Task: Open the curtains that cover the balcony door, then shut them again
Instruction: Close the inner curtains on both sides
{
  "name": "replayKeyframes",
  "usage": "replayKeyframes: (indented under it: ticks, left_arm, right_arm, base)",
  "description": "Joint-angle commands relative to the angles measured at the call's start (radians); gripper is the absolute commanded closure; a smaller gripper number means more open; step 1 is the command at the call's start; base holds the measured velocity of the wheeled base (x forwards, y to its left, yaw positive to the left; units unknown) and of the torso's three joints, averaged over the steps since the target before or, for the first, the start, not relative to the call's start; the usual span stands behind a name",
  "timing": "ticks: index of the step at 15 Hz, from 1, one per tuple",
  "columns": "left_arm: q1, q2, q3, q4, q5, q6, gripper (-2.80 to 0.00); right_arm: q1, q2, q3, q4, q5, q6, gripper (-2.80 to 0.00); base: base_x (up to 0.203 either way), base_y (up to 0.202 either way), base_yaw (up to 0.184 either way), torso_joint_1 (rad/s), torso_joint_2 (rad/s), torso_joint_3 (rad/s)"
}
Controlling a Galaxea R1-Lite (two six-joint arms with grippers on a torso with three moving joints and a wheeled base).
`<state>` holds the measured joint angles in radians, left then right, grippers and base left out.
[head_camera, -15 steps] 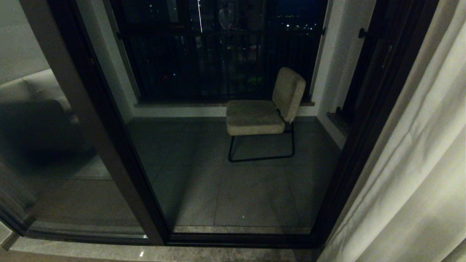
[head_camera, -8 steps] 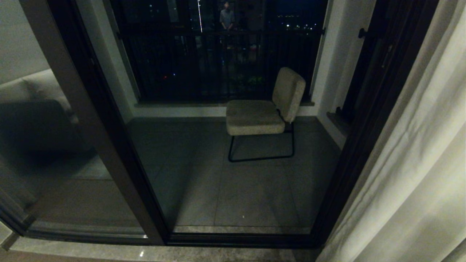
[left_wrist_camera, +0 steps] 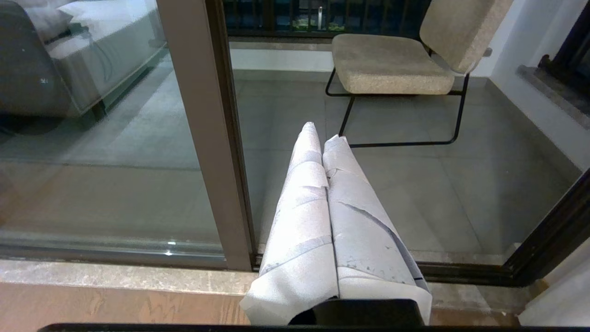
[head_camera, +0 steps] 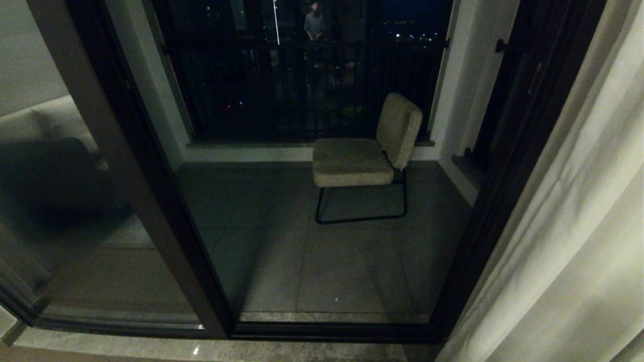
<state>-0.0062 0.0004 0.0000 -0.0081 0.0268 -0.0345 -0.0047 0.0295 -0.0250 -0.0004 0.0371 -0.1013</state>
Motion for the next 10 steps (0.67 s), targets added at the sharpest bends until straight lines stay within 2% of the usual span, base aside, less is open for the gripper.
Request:
replayKeyframes:
  ticks: [1, 6, 10]
  left_arm:
    - [0.000, 0.000, 0.000, -0.001, 0.001, -0.001, 0.00]
    - [0.000, 0.000, 0.000, -0.001, 0.001, -0.001, 0.00]
    - [0.000, 0.000, 0.000, 0.000, 0.001, -0.001, 0.00]
  right_arm:
    - [-0.001, 0.106, -0.079, -0.003, 0.004, 0.000, 0.00]
    - [-0.094, 0.446, -0.341, -0.042, 0.051, 0.006, 0.00]
    - [-0.117, 0.672, -0.596, -0.095, 0.068, 0.038, 0.00]
  base:
    - [0.000, 0.000, 0.000, 0.000, 0.00, 0.000]
    - [0.000, 0.000, 0.000, 0.000, 0.00, 0.000]
    - [0.000, 0.000, 0.000, 0.000, 0.00, 0.000]
